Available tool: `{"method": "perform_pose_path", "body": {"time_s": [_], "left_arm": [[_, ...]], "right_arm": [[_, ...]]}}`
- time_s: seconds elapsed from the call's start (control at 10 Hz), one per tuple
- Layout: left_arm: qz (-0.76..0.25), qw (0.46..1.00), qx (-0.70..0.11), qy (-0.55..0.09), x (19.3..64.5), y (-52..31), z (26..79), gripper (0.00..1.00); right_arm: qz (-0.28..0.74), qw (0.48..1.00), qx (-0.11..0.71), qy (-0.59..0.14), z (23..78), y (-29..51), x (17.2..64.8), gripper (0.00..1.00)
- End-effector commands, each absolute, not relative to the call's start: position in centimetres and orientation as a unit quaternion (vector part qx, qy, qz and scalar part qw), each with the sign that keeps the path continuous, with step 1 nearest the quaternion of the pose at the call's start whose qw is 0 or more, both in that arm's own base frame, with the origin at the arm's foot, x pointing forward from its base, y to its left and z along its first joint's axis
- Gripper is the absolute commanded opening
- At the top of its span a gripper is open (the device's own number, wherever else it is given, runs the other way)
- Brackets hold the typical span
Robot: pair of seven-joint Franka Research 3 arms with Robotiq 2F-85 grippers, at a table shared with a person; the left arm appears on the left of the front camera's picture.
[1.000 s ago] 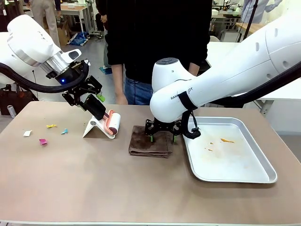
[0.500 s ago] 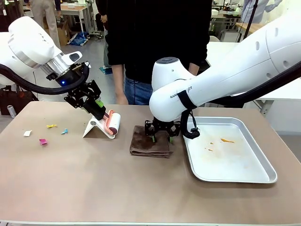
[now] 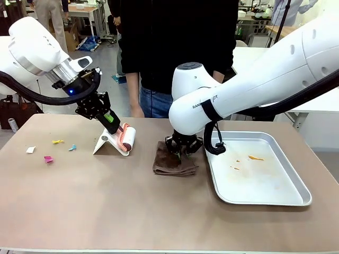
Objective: Clean the surface of the table.
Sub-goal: Hold the Lint Roller with your left hand and the towel with your right hand.
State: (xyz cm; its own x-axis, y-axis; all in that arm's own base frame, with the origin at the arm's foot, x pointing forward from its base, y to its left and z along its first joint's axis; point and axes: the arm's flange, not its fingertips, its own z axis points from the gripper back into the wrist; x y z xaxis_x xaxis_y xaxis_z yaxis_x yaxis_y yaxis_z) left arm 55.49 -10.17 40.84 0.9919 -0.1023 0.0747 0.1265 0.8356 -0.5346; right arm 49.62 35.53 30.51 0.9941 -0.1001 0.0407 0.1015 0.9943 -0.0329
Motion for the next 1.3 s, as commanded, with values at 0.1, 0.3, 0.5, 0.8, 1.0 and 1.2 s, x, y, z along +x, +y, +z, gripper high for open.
{"method": "perform_pose_path", "body": {"time_s": [0.1,0.3,0.5,0.8,1.0,1.2], "left_arm": [[-0.053,0.959,-0.278,-0.031,54.8,-10.4,41.2,0.00],[-0.056,0.957,-0.282,-0.034,54.7,-10.4,41.4,0.00],[-0.063,0.954,-0.288,-0.048,54.2,-10.5,42.2,0.00],[-0.085,0.938,-0.326,-0.085,51.9,-9.6,45.3,0.00],[-0.096,0.923,-0.357,-0.105,49.8,-8.3,47.5,0.00],[-0.103,0.903,-0.396,-0.130,47.6,-6.1,49.3,0.00]], "right_arm": [[-0.048,0.999,-0.006,0.002,29.0,35.4,49.3,0.00],[-0.044,0.999,-0.001,0.003,29.0,35.5,49.3,0.00],[-0.037,0.999,0.027,-0.003,29.6,34.8,49.0,0.00],[-0.044,0.979,0.200,0.020,31.8,30.4,47.5,0.00],[-0.021,0.953,0.301,0.026,32.9,27.6,45.7,0.00],[0.031,0.915,0.403,0.001,33.9,25.0,43.6,0.00]]}}
